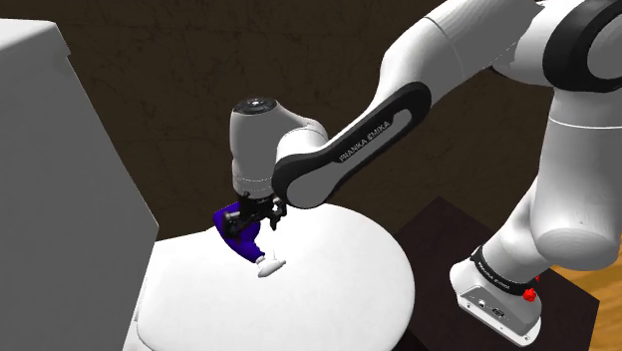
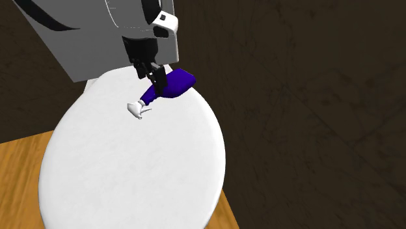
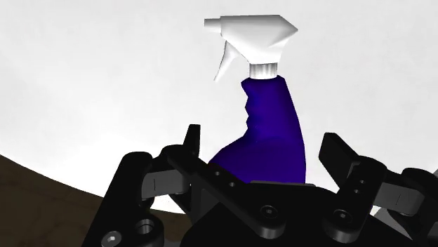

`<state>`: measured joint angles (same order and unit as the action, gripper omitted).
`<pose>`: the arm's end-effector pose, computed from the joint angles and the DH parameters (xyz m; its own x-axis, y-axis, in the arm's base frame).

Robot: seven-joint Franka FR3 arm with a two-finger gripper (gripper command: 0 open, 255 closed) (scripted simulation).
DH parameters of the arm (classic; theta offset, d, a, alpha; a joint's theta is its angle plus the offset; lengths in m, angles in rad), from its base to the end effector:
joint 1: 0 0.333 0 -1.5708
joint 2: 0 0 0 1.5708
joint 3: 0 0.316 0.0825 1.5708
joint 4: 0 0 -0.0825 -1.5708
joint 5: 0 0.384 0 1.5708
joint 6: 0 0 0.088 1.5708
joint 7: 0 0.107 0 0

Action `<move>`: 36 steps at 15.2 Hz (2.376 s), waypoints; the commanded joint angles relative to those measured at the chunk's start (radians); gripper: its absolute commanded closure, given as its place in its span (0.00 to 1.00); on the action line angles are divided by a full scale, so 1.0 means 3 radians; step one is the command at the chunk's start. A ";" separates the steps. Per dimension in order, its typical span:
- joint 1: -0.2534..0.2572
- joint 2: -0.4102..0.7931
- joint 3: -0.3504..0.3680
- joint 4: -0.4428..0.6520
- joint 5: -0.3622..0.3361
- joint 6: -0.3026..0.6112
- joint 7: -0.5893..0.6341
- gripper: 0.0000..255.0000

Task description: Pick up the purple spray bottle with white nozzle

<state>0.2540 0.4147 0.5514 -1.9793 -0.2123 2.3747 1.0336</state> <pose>0.4373 0.4309 0.2897 0.9925 -0.1204 -0.0210 -0.1217 -0.9895 -0.0782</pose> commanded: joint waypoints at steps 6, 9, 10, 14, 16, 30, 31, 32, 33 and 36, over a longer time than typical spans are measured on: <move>0.0241 0.0434 -0.0162 0.0329 -0.0245 0.0097 0.0216 0.00; 0.0281 0.0545 -0.0216 0.0326 -0.0311 0.0206 0.0252 0.00; 0.0282 0.0544 -0.0216 0.0325 -0.0311 0.0206 0.0252 0.00; 0.0286 0.0554 -0.0219 0.0332 -0.0315 0.0208 0.0254 1.00; 0.0286 0.0553 -0.0219 0.0332 -0.0314 0.0207 0.0254 1.00; 0.0185 0.0274 -0.0086 0.0353 -0.0146 -0.0076 0.0161 1.00; 0.0176 0.0246 -0.0073 0.0360 -0.0127 -0.0109 0.0151 1.00; 0.0166 0.0218 -0.0060 0.0367 -0.0109 -0.0142 0.0141 1.00; 0.0157 0.0190 -0.0048 0.0375 -0.0091 -0.0175 0.0131 1.00; 0.0132 0.0110 -0.0013 0.0405 -0.0038 -0.0277 0.0102 1.00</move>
<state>0.2944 0.4538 0.5440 -1.8673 -0.2288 2.3066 1.0665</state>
